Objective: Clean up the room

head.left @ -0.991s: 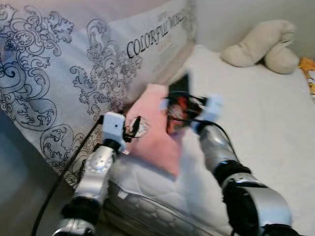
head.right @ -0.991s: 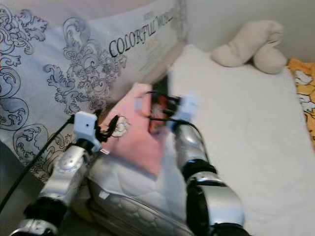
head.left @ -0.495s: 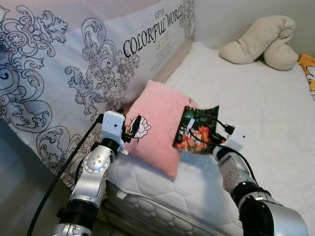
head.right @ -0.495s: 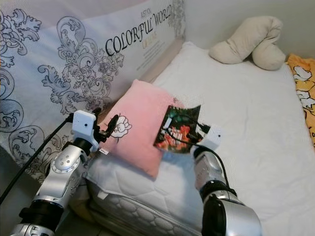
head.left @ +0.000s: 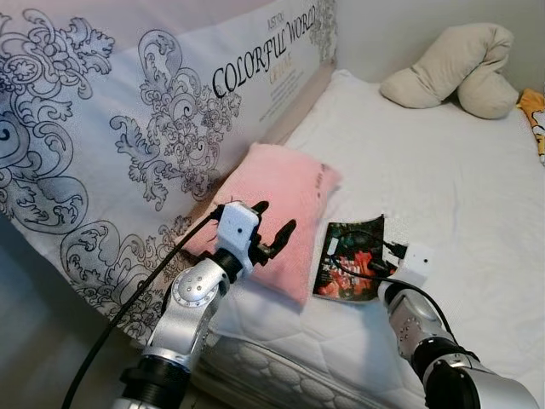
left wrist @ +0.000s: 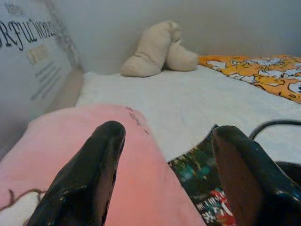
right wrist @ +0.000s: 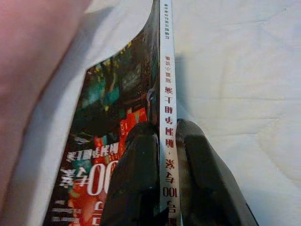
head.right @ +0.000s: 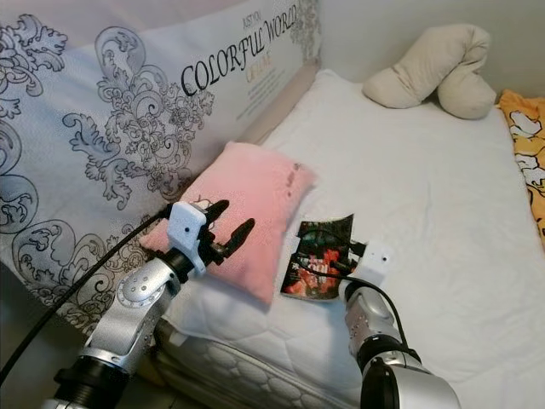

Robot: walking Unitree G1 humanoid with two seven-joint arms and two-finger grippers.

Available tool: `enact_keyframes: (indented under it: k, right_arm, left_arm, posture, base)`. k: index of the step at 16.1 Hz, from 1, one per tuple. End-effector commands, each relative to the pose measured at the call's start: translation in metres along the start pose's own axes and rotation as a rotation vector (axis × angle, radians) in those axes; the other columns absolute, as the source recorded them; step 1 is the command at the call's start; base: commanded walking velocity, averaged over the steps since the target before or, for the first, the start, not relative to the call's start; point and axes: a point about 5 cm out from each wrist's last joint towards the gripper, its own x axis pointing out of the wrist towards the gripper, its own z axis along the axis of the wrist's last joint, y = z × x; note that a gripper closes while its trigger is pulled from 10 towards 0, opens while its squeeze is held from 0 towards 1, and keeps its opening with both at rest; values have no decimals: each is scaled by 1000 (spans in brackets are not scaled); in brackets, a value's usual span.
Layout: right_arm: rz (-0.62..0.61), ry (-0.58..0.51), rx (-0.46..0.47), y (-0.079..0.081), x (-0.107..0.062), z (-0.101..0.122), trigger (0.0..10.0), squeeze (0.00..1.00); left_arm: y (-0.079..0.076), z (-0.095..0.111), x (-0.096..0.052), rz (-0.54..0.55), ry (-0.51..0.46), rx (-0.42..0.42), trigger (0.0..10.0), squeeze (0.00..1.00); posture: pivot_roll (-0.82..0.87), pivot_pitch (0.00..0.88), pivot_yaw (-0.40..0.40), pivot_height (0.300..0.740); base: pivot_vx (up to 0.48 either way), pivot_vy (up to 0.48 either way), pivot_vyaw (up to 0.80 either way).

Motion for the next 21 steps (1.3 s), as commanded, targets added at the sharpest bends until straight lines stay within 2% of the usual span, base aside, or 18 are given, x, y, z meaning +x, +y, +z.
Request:
enact_keyframes:
  k: [1,2,3,6,9,13,15,16,17,18,21]
  right_arm:
    - [-39,35,3,-10,-3,-8,0,0]
    - [-69,69,54,-13,-6,-17,0,0]
    - [-73,74,64,-13,-6,-19,0,0]
    - [-74,95,121,-2,-6,-26,0,0]
    - [-67,100,115,16,-4,-27,0,0]
    - [-29,67,96,41,1,-15,0,0]
    - [-36,57,71,43,3,-10,0,0]
    - [-54,62,52,41,3,-10,2000,0]
    - [-70,75,41,40,3,-11,7412,596]
    - [-68,78,64,41,3,-12,10000,1000]
    - [-69,86,45,43,1,-17,10000,1000]
  left_arm:
    - [-1,1,-2,-7,10,9,10000,0]
    - [1,2,-4,-11,18,7,10000,0]
    - [1,2,-5,-13,20,9,10000,0]
    - [2,3,-8,-28,29,27,10000,0]
    - [0,5,-13,-38,37,41,10000,0]
    - [-8,8,-20,-64,40,46,10000,0]
    - [-9,9,-21,-58,39,46,10000,0]
    - [-9,9,-21,-57,41,46,10000,0]
    - [-9,9,-22,-57,41,47,10000,0]
    - [-10,9,-22,-58,42,52,10000,0]
    - [-10,10,-21,-71,42,60,10000,0]
  posture:
    - [290,51,-17,740]
    - [298,58,-8,740]
    - [298,58,-8,740]
    - [310,66,-5,740]
    - [346,91,4,740]
    - [380,117,-8,740]
    - [384,115,-27,740]
    - [385,115,-30,740]
    - [385,111,-32,740]
    - [384,108,-32,740]
    - [377,91,-28,740]
  base:
    - [0,0,0]
    - [0,0,0]
    - [0,0,0]
    - [0,0,0]
    - [0,0,0]
    - [0,0,0]
    - [0,0,0]
    - [0,0,0]
    - [0,0,0]
    - [0,0,0]
    - [0,0,0]
